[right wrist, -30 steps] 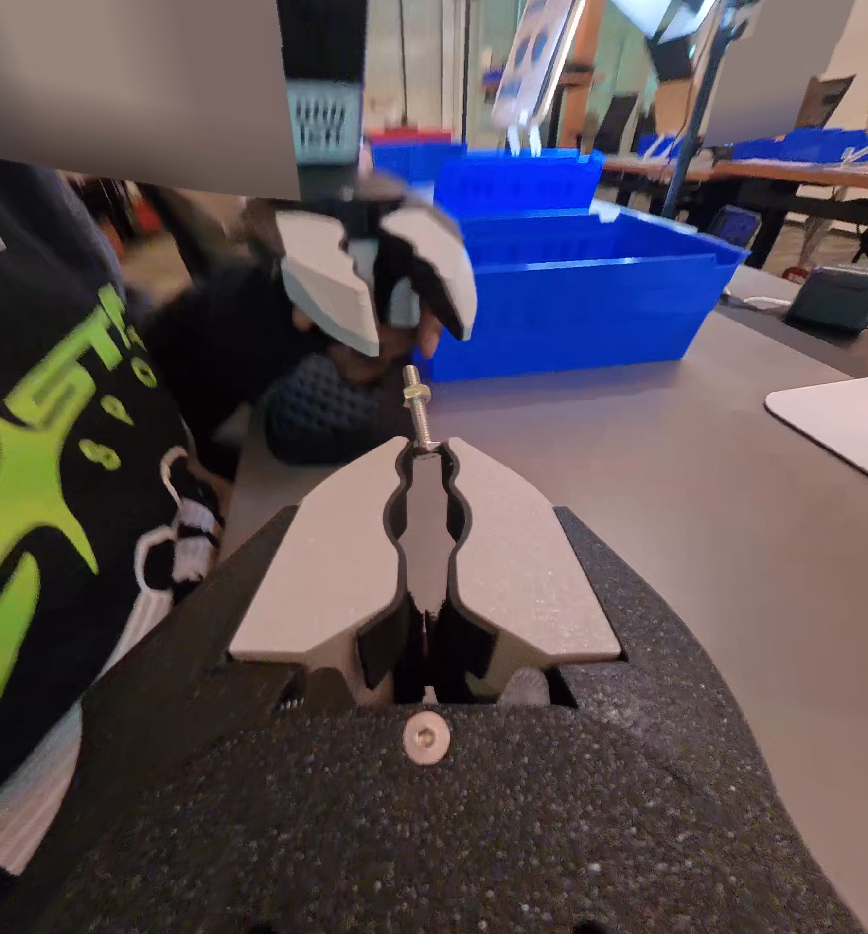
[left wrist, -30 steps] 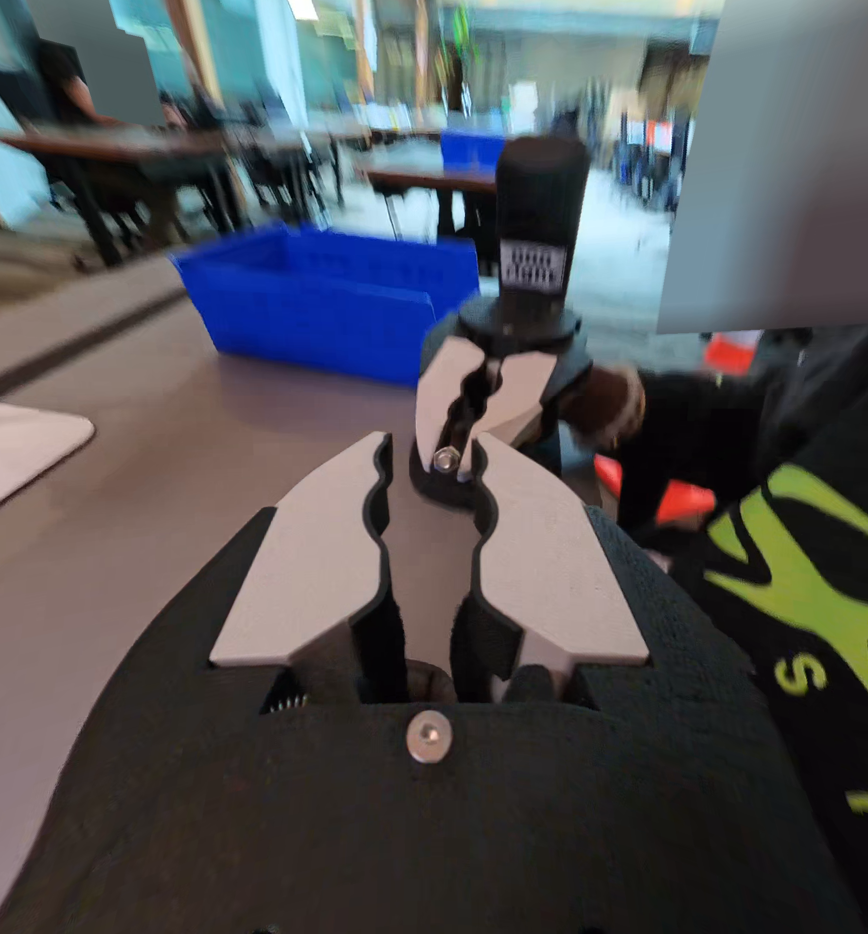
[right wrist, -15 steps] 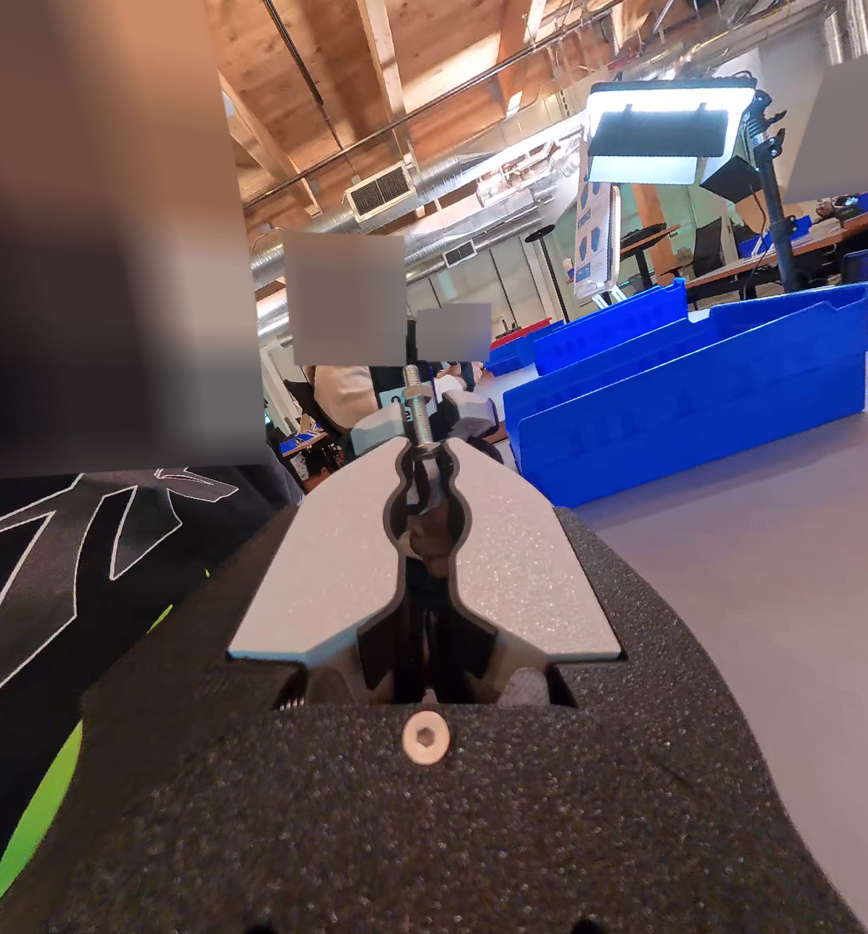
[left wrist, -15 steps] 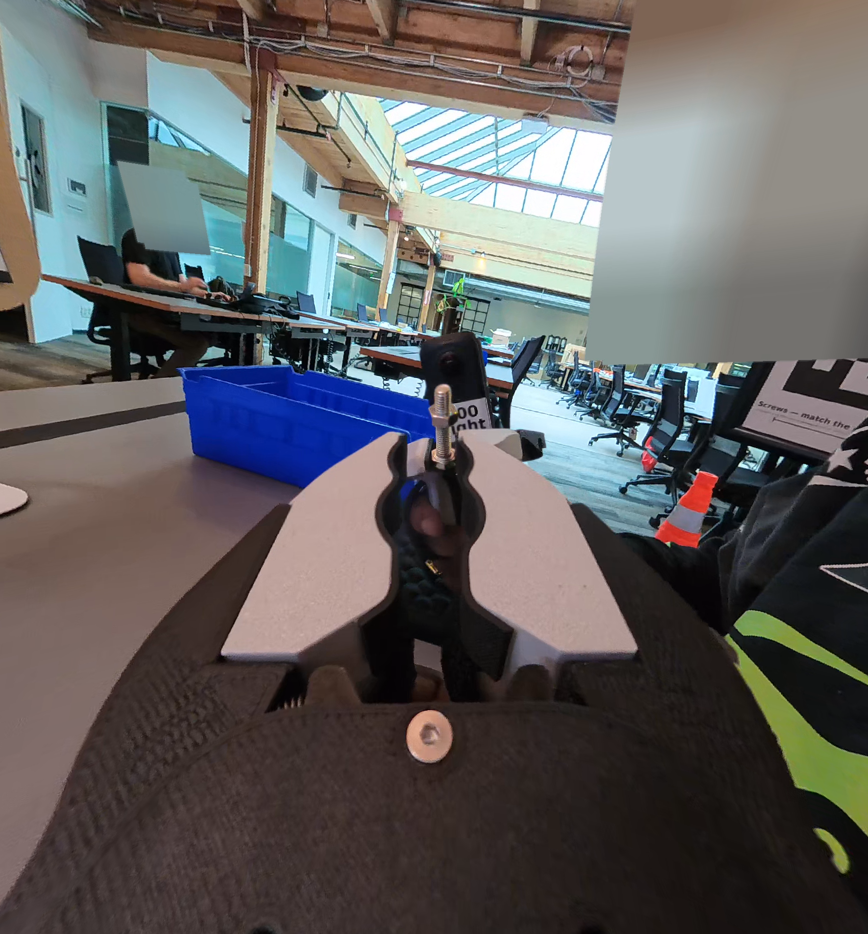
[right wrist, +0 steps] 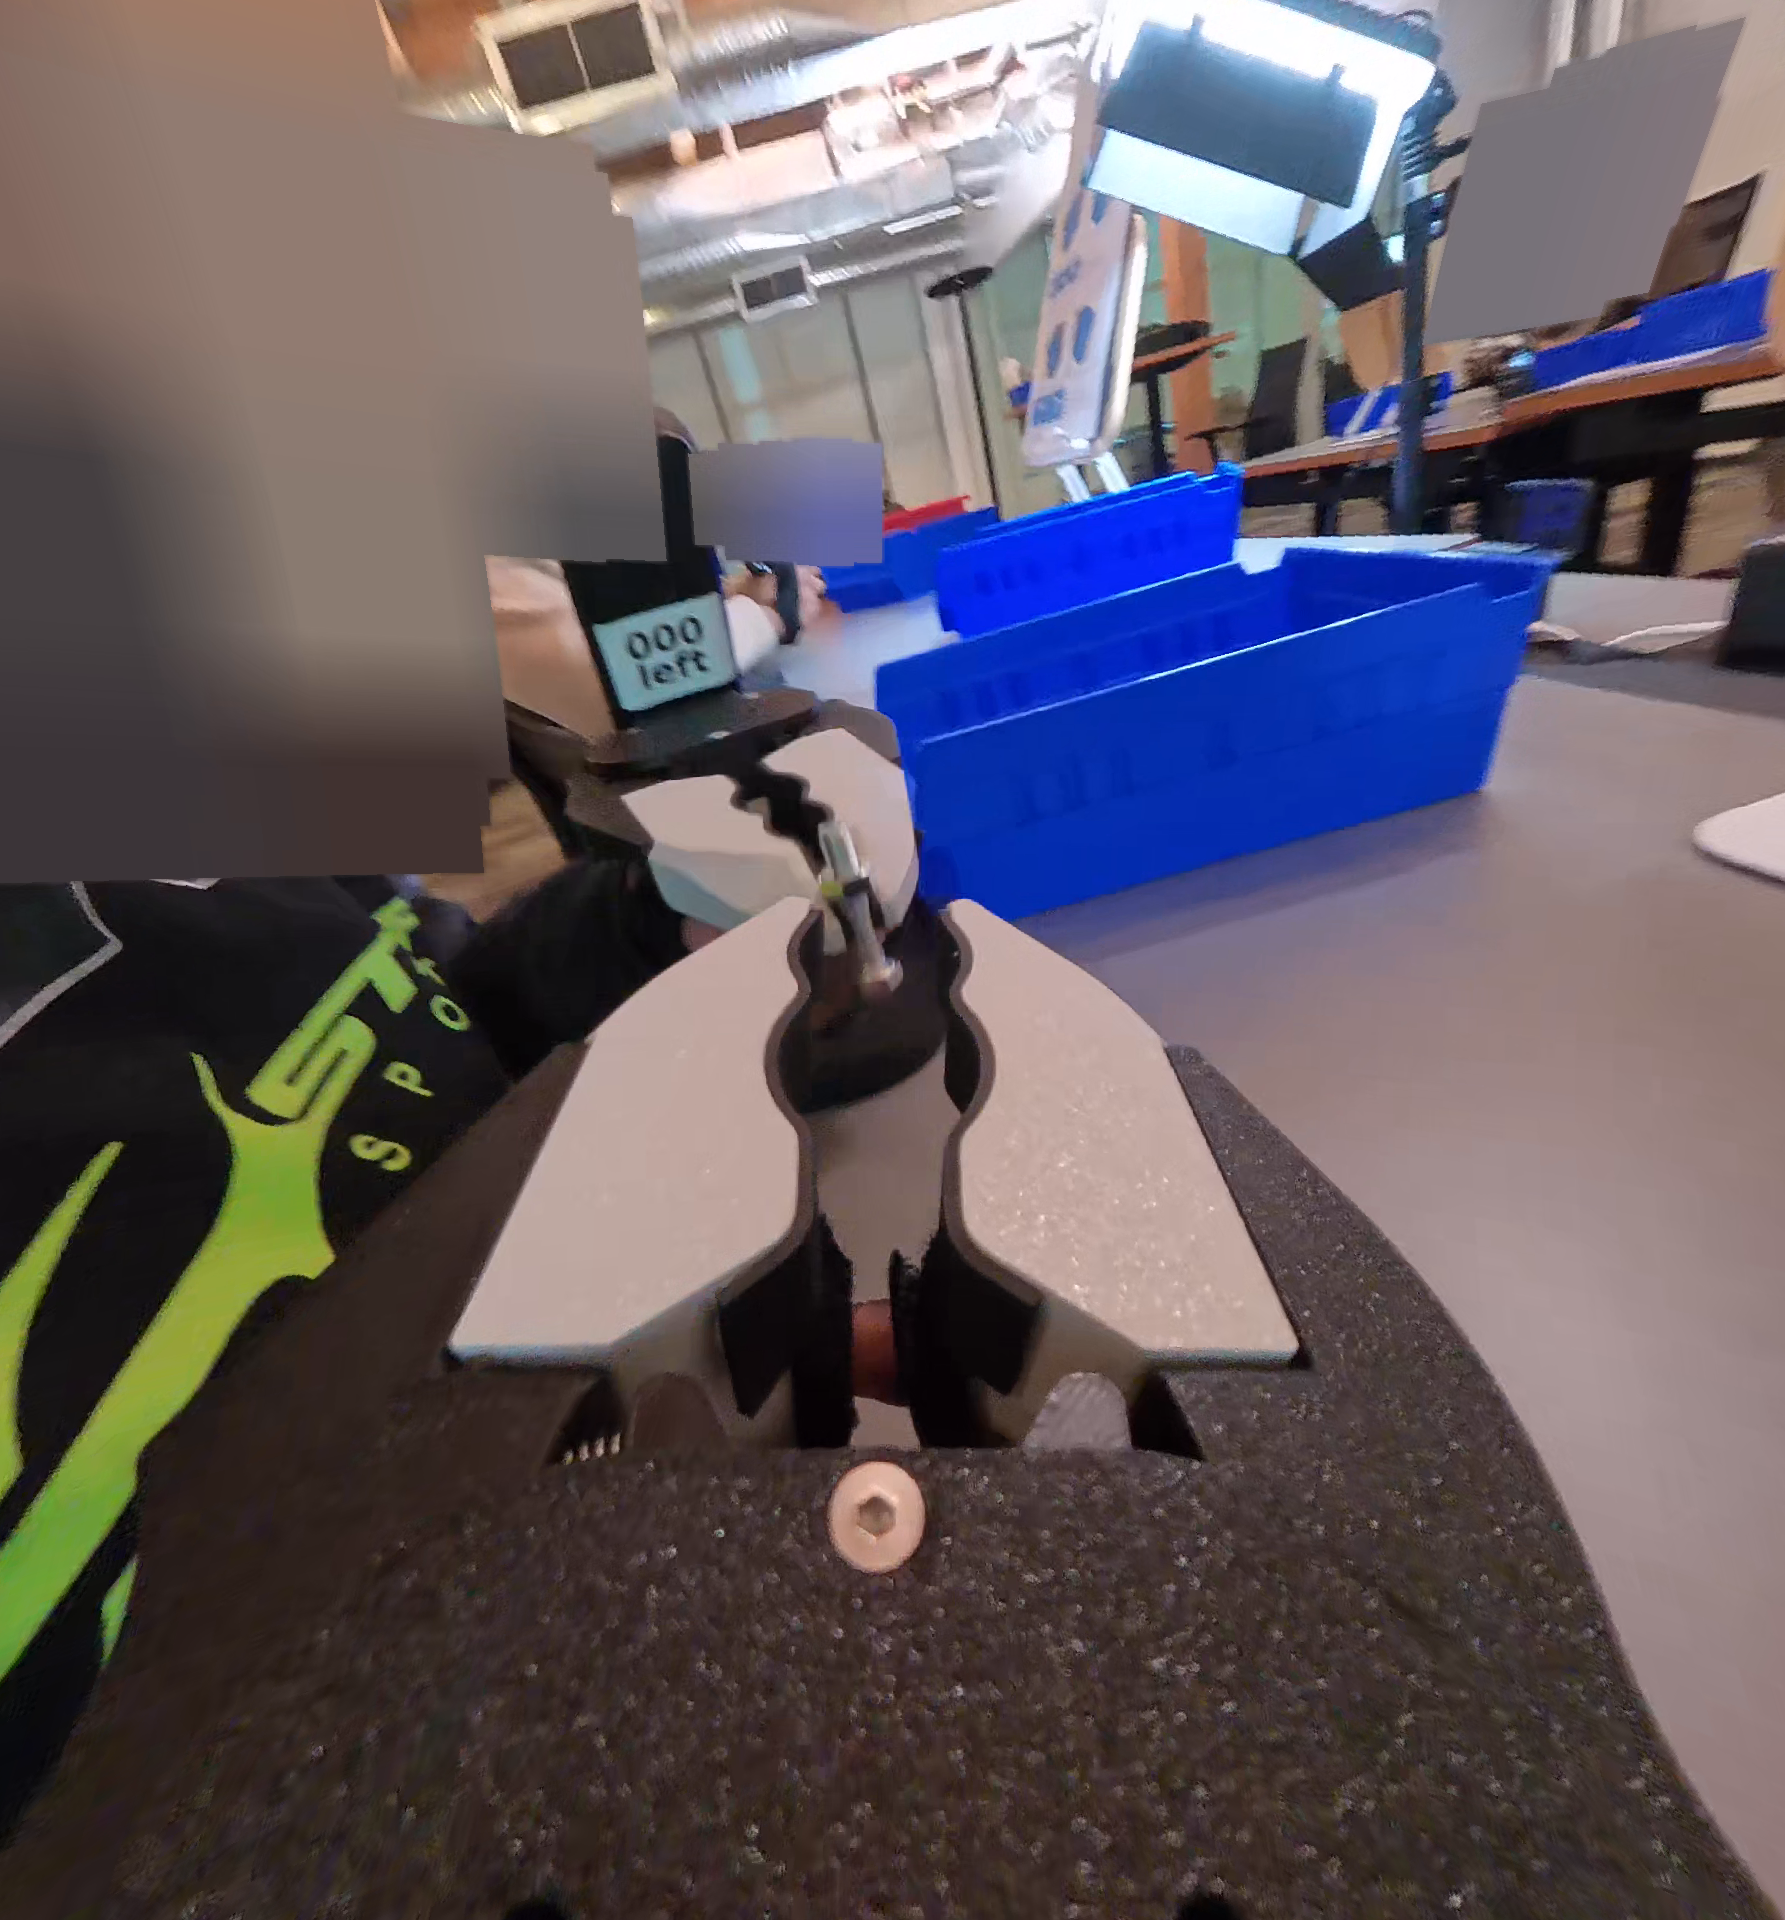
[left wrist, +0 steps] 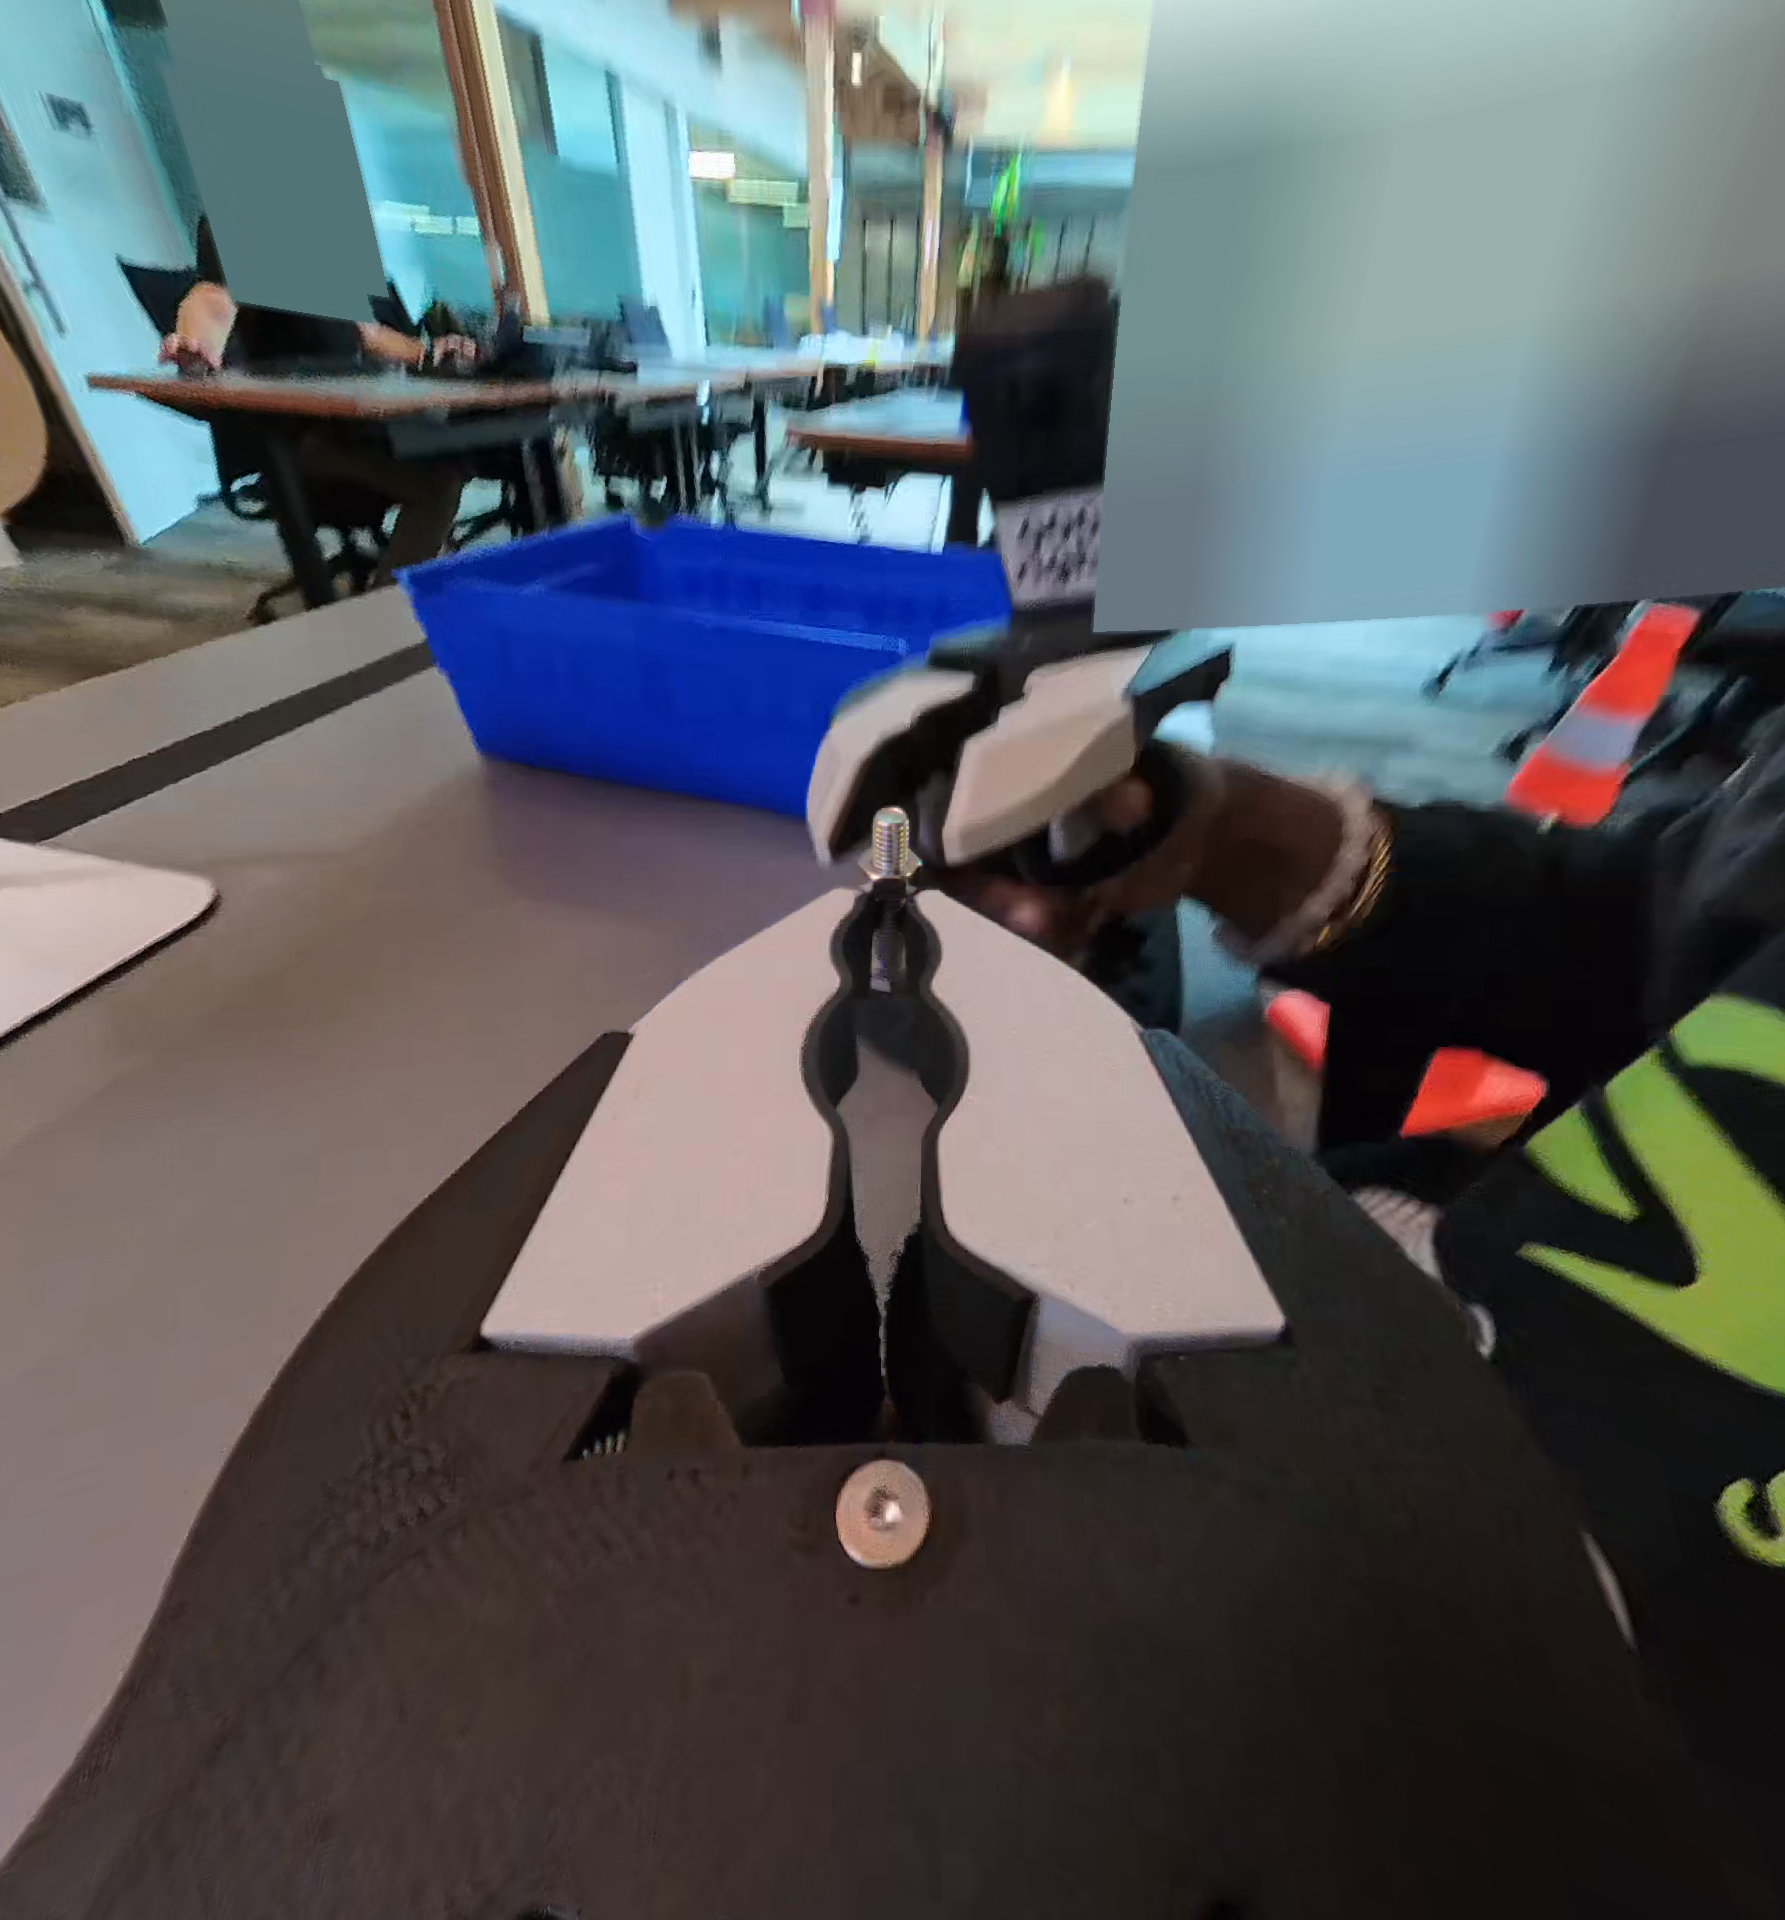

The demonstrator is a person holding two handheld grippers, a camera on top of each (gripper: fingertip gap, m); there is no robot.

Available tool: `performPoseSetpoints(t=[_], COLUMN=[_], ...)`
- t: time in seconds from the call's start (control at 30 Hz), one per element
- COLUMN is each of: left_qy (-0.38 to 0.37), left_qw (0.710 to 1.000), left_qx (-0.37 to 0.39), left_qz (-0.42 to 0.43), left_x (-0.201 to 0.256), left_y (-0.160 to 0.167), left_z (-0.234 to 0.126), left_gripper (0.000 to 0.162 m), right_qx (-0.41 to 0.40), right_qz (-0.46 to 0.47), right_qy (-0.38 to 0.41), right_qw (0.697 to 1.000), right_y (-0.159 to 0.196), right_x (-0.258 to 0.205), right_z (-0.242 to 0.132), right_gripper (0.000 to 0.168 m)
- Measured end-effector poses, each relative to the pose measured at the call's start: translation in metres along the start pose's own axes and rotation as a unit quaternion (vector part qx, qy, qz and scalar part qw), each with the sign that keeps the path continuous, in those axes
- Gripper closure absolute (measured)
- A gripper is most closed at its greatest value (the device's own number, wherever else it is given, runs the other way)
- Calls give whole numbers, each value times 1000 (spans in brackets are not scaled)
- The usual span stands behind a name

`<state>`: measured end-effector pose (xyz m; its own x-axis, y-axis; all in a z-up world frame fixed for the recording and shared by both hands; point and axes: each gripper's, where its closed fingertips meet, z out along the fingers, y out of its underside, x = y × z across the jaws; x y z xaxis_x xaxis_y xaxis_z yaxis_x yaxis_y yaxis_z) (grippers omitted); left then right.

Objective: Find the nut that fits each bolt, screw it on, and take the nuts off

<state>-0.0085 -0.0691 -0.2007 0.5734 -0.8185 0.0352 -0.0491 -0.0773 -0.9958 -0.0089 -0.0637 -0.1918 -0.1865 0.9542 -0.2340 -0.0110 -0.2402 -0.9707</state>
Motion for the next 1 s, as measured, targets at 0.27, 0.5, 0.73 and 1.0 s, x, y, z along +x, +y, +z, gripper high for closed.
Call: performPoseSetpoints(t=[0.27,0.5,0.73,1.0], left_qy=[4,-15,-10,-3], left_qw=[998,998,998,998], left_qx=[-57,-42,-52,-45], left_qz=[40,40,46,41], left_x=[5,-1,2,5], left_y=[14,15,21,21], left_z=[4,4,8,10], left_gripper=[156,141,139,144], right_qx=[-66,-56,-50,-37], right_qz=[-88,-83,-81,-81], right_qy=[19,18,10,0], right_qw=[994,995,995,996], right_y=[8,0,-6,-11], right_x=[-8,-7,-8,-12], right_z=[9,7,9,12], right_gripper=[161,163,163,163])
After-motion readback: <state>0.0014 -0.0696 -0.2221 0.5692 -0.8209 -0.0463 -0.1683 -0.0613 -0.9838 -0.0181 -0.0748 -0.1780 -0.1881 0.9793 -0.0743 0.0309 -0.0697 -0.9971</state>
